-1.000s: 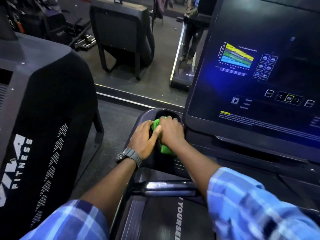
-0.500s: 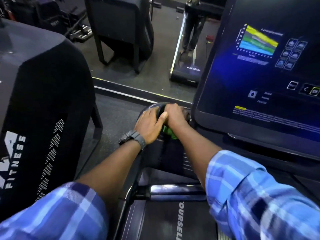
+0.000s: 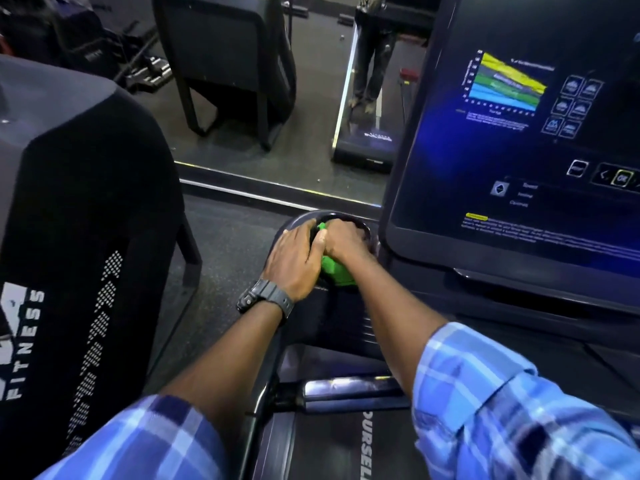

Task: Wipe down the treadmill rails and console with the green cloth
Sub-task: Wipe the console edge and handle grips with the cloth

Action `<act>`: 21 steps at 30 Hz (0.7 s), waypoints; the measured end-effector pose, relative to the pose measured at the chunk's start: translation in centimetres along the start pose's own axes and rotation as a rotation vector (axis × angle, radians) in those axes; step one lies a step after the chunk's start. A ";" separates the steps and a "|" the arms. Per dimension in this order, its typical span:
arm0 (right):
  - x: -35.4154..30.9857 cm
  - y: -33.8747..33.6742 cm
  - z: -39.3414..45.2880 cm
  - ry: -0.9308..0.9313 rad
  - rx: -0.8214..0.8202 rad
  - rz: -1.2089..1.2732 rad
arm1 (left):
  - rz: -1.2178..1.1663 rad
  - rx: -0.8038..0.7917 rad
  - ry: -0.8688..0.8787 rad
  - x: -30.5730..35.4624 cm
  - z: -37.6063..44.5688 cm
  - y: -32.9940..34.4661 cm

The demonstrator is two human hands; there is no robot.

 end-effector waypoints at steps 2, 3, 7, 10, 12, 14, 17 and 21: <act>-0.3 0.1 -0.1 -0.051 -0.083 -0.092 | 0.010 -0.001 0.003 0.2 0.1 0.0; -0.2 -0.2 -0.1 -0.061 -0.090 -0.126 | 0.020 -0.001 0.012 0.3 0.1 0.0; -0.5 -1.2 0.7 -0.091 0.035 -0.074 | 0.000 0.008 0.011 0.3 -0.1 -0.2; 0.2 -1.6 1.0 -0.036 0.199 0.206 | 0.009 -0.003 0.016 0.1 0.0 0.0; 0.0 -0.5 1.2 -0.038 0.125 0.057 | 0.017 -0.002 0.016 0.2 -0.1 -0.1; -0.5 1.0 0.8 -0.088 -0.052 -0.201 | 0.007 0.007 0.010 0.3 -0.2 -0.3; -0.8 1.3 0.0 -0.203 -0.100 -0.373 | -0.023 0.004 -0.012 0.3 -0.3 -0.4; -0.6 -0.5 -4.5 -0.357 0.137 -0.222 | -0.087 0.020 -0.074 -0.3 -0.3 -0.7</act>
Point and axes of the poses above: each hand's wrist, its own z-axis towards the middle knuckle, its own y-axis out of the palm, x = y × z, the point moved 10 cm from there along z, towards the middle knuckle, and after that the axes turned 7 degrees about x, right-handed, at the moved point
